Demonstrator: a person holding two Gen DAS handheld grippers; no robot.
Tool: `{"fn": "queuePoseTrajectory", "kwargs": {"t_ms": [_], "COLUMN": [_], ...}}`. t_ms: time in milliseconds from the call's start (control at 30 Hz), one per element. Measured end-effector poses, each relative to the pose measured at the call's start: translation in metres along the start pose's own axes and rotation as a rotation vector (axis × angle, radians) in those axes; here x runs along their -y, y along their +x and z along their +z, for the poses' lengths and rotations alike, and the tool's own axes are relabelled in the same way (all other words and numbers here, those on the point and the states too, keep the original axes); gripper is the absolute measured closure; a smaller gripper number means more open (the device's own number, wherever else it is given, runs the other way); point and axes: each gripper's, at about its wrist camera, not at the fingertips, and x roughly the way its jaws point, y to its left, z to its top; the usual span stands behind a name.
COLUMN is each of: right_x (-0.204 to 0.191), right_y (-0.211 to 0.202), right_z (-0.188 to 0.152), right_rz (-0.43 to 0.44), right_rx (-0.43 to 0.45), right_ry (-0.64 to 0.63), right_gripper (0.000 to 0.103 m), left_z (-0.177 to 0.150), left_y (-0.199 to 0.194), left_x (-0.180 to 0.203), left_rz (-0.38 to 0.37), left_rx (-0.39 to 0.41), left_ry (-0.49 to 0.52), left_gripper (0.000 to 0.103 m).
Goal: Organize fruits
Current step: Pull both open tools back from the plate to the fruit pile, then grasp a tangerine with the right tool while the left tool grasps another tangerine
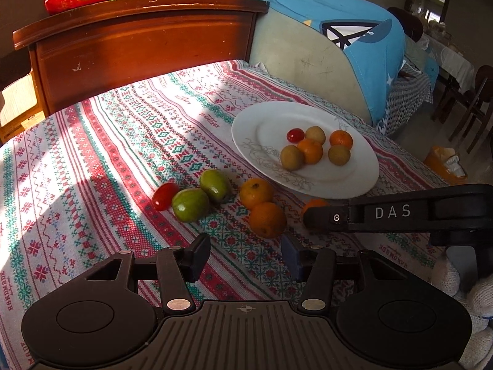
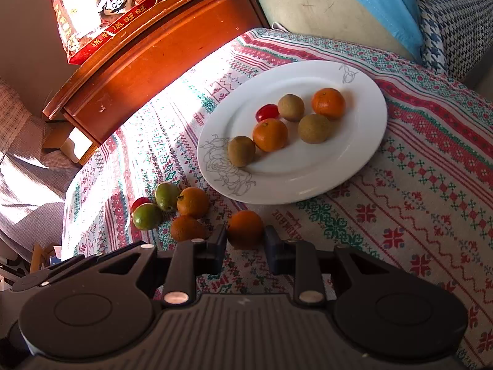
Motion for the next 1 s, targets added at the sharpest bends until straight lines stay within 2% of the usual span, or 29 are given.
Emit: {"fn": "queuePoseTrajectory", "kwargs": {"t_ms": [400, 500, 667, 767, 1000], "right_x": [0.011, 0.011, 0.011, 0.011, 0.011], "right_y": [-0.006, -0.006, -0.006, -0.006, -0.009], "right_z": [0.003, 0.003, 0.003, 0.003, 0.003], "right_rz": [-0.015, -0.015, -0.014, -0.014, -0.009], "right_rx": [0.006, 0.005, 0.004, 0.004, 0.006], "right_ry": [0.042, 0.046, 0.048, 0.047, 0.050], "right_gripper": [0.076, 0.076, 0.076, 0.076, 0.076], "left_z": [0.004, 0.004, 0.003, 0.004, 0.002], "left_y": [0.020, 0.026, 0.031, 0.033, 0.028], "left_x": [0.013, 0.012, 0.015, 0.015, 0.013], "left_rz": [0.009, 0.013, 0.019, 0.008, 0.000], "left_rx": [0.013, 0.007, 0.013, 0.021, 0.033], "left_ry": [0.001, -0.005, 0.008, 0.004, -0.011], "left_gripper": [0.057, 0.063, 0.066, 0.074, 0.075]}}
